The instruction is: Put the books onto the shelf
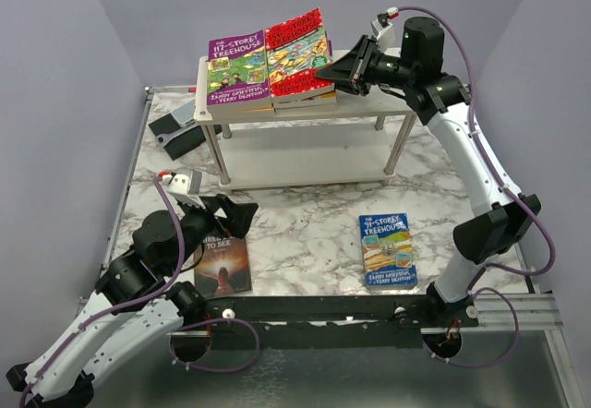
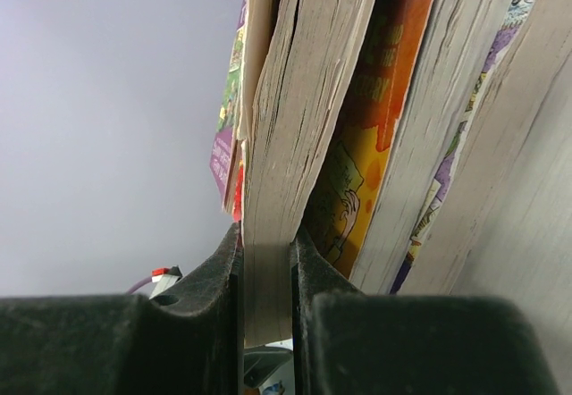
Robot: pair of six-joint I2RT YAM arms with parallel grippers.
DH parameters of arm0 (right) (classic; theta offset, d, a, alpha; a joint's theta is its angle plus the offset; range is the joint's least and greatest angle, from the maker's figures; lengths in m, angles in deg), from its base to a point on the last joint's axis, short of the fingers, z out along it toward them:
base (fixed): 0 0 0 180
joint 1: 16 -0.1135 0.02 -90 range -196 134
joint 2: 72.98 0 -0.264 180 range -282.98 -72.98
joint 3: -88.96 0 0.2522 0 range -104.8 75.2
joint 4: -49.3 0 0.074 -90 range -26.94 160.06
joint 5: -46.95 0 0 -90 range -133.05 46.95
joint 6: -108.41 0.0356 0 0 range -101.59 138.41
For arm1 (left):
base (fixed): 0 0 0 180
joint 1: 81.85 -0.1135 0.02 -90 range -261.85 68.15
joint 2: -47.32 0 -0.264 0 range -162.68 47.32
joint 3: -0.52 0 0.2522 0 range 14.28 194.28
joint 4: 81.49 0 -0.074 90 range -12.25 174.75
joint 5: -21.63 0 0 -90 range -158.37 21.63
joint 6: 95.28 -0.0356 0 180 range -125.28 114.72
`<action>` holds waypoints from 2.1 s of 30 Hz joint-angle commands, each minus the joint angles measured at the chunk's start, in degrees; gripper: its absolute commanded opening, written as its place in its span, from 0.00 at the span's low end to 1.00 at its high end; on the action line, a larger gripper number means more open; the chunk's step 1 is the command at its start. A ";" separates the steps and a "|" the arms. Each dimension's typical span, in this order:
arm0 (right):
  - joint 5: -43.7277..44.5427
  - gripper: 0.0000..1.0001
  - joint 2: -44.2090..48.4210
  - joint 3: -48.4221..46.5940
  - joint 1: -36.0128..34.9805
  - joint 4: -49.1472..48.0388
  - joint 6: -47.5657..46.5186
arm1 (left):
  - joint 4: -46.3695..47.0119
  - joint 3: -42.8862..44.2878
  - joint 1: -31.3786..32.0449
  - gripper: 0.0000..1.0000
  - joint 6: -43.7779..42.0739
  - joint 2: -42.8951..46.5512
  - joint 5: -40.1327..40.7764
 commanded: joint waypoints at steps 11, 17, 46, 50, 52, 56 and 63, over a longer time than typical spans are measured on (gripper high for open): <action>1.34 0.26 5.44 3.62 0.16 -3.23 -2.35 | 0.89 -0.86 -0.26 0.99 -0.72 0.20 -0.73; 3.35 0.39 6.62 3.87 0.16 -2.00 -3.37 | 0.84 -0.86 -0.29 0.99 -0.72 0.26 -0.62; 12.31 0.08 12.03 16.44 -1.78 -14.05 2.61 | 0.89 -0.86 -0.30 0.99 -0.57 0.29 -0.45; 13.46 0.13 12.12 16.44 -2.34 -13.90 2.47 | 0.88 -0.86 -0.30 0.99 -0.60 0.33 -0.51; 13.97 0.16 12.25 16.48 -2.47 -13.45 2.18 | 0.79 -0.86 -0.30 0.99 -0.55 0.35 -0.49; 15.55 0.26 13.20 17.16 -2.54 -13.20 1.39 | 0.89 -0.88 -0.29 0.99 -0.55 0.48 -0.40; 18.35 0.42 14.90 18.46 -2.91 -12.06 -0.69 | 0.84 -0.83 -0.30 0.99 -0.55 0.34 -0.45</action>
